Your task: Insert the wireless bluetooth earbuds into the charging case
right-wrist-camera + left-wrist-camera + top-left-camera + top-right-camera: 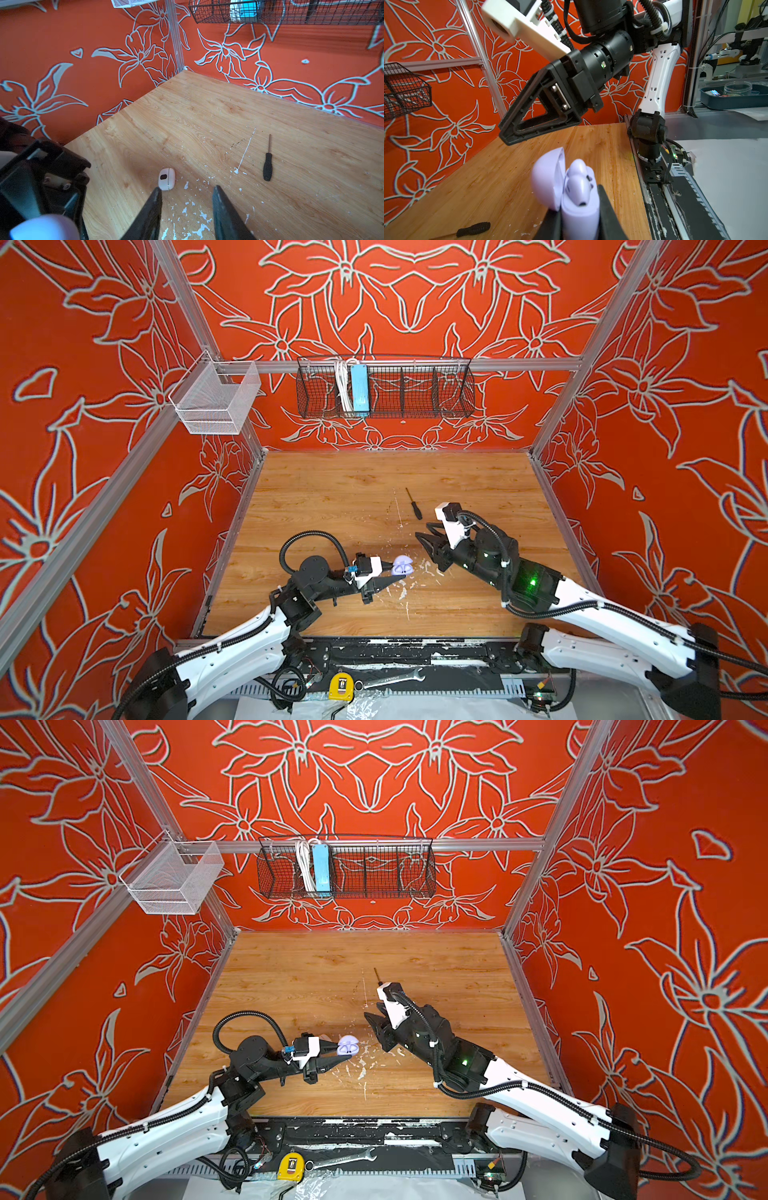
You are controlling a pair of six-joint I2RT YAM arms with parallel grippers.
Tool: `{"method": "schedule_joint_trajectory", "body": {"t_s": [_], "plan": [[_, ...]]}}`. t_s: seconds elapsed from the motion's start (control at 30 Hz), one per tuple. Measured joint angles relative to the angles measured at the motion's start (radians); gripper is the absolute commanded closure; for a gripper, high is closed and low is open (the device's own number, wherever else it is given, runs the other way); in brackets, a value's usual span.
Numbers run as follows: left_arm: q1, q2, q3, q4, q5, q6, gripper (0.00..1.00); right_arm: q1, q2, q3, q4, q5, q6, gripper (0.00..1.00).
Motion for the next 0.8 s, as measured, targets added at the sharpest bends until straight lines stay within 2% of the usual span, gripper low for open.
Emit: {"method": "schedule_joint_trajectory", "body": {"t_s": [0.8], "plan": [[-0.014, -0.013, 0.030, -0.055, -0.003, 0.018, 1.00, -0.001, 0.087, 0.001, 0.024, -0.270, 0.004, 0.59]]}}
